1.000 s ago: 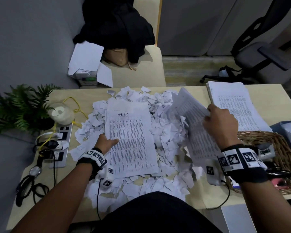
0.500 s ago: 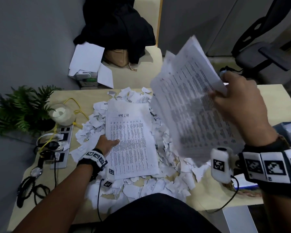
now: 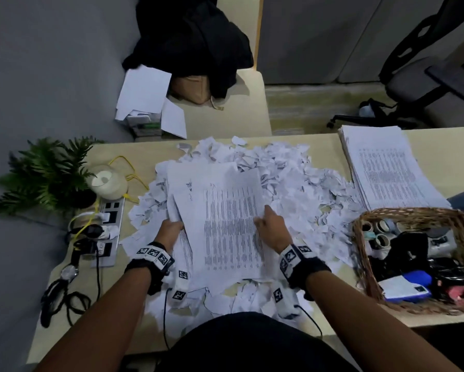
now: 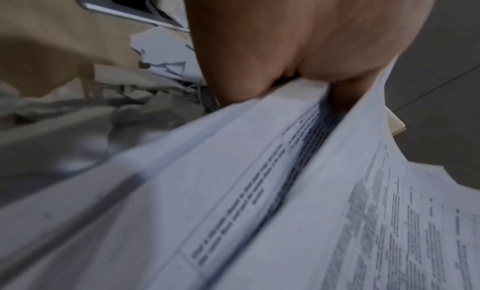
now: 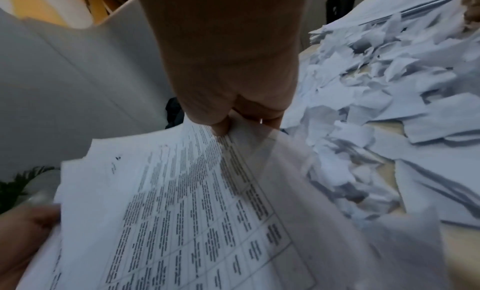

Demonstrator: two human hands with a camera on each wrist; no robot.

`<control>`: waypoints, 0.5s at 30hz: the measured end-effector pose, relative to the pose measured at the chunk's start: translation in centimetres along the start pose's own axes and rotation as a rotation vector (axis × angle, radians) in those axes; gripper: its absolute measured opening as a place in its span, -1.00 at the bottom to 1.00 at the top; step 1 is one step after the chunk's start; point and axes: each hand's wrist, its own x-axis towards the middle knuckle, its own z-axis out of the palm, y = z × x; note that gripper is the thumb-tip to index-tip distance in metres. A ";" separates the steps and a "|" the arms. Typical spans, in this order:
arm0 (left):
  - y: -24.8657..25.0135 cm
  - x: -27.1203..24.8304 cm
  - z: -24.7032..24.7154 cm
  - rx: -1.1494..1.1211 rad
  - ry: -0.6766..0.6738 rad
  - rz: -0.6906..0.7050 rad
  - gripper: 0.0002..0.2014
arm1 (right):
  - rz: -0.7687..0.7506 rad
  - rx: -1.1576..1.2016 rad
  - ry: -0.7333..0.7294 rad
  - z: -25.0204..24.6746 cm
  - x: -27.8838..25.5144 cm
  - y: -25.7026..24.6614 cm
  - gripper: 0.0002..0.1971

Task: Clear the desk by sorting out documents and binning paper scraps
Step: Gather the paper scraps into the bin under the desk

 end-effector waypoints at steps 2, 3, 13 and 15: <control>0.9 -1.4 0.6 -0.100 -0.013 0.015 -0.61 | -0.006 -0.010 -0.006 1.0 0.6 0.4 -0.81; 1.2 -2.0 0.8 -0.149 -0.049 0.025 -0.47 | -0.016 -0.001 -0.009 1.4 0.9 0.5 -0.78; 0.8 -1.5 1.2 -0.019 -0.015 0.152 -0.58 | -0.243 -0.118 -0.019 2.2 2.1 -0.3 -0.20; 1.1 -1.6 1.2 0.009 -0.013 0.157 -0.56 | -0.279 -0.198 -0.004 2.2 2.4 -0.2 -0.19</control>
